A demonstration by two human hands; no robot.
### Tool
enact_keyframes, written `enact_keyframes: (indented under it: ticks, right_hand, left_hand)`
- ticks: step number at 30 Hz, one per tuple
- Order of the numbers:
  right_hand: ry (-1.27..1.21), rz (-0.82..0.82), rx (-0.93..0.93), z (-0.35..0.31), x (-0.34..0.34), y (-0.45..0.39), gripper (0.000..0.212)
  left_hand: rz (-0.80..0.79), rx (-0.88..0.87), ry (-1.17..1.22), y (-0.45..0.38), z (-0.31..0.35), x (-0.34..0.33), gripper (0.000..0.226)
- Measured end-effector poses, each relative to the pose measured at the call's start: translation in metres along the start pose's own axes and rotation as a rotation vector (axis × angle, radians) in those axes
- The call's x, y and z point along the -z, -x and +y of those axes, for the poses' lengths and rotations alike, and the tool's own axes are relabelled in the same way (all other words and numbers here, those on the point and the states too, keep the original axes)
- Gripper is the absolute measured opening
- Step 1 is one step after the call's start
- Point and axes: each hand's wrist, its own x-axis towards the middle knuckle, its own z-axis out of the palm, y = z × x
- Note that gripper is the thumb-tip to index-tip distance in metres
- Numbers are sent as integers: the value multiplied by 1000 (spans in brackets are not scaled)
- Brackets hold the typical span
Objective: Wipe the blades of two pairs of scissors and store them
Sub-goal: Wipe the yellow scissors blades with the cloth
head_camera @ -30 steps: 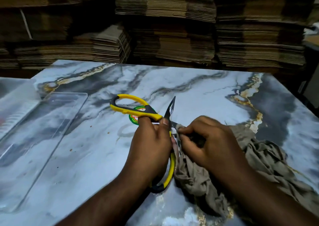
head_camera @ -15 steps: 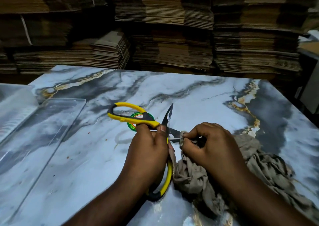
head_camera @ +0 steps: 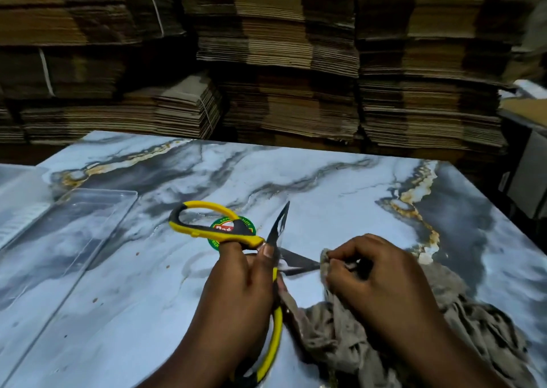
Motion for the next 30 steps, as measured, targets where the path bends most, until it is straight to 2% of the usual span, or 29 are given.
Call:
enact_keyframes:
  ticks: [3, 7, 9, 12, 18, 22, 24, 28, 30]
  right_hand:
    - [-165, 136, -77, 5, 12, -4, 7]
    - [-191, 113, 2, -1, 6, -2, 6]
    - [-115, 34, 119, -9, -8, 2, 5]
    - [-2, -70, 235, -13, -26, 5, 17]
    - [193, -17, 182, 4, -14, 4, 22]
    - [142, 79, 173, -2, -12, 7, 18]
    - [95, 105, 226, -11, -15, 7, 13]
    - [119, 10, 372, -27, -32, 9, 11]
    - [139, 34, 347, -19, -33, 5, 14]
  left_hand:
    - [-33, 1, 29, 1, 5, 3, 18]
    - [-58, 15, 92, 0, 5, 0, 17]
    - [-64, 25, 121, 0, 6, -1, 13]
    - [-36, 104, 216, 0, 4, -2, 9]
    - [-12, 93, 205, 4, 6, -2, 12]
    - [17, 161, 298, 5, 8, -3, 11]
    - [1, 147, 293, 4, 6, -2, 19]
    - [-12, 23, 156, 2, 3, -1, 7]
    - [-22, 20, 138, 1, 0, -2, 9]
